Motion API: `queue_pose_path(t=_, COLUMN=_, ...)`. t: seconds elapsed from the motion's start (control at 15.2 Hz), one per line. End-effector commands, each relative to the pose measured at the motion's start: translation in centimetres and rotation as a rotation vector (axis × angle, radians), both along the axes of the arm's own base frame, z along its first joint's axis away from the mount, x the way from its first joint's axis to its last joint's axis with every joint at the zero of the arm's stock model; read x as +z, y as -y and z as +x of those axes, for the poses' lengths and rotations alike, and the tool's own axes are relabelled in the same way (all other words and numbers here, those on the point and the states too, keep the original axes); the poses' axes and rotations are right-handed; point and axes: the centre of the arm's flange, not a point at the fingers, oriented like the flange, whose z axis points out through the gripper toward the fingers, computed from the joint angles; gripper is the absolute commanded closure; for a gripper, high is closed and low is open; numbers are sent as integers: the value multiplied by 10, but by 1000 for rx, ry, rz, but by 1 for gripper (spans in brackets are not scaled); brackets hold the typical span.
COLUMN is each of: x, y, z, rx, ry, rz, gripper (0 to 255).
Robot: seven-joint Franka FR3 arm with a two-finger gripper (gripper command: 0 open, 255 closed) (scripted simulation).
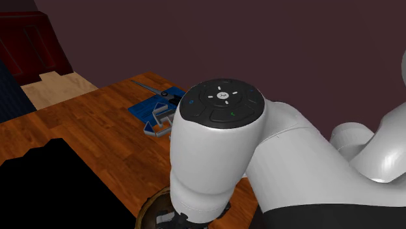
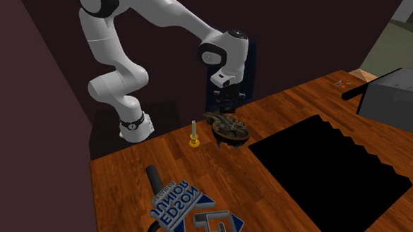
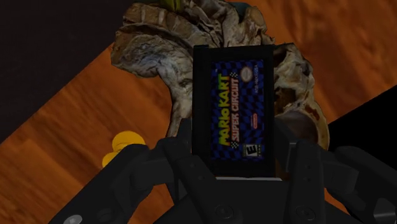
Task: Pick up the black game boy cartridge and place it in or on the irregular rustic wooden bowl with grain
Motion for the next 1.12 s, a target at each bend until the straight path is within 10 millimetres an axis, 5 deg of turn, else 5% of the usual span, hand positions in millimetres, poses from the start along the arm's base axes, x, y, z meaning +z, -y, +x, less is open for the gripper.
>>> queue_pose_path(t=0.0, x=-11, y=1, z=0, rx=0, ry=0, rz=0, gripper=255)
queue_pose_path(t=0.46, x=-48, y=1, z=0, rx=0, ry=0, rz=0, gripper=255)
queue_pose_path(t=0.99, x=-48, y=1, z=0, rx=0, ry=0, rz=0, gripper=255)
queue_pose_path(t=1.06, x=-48, y=1, z=0, rx=0, ry=0, rz=0, gripper=0)
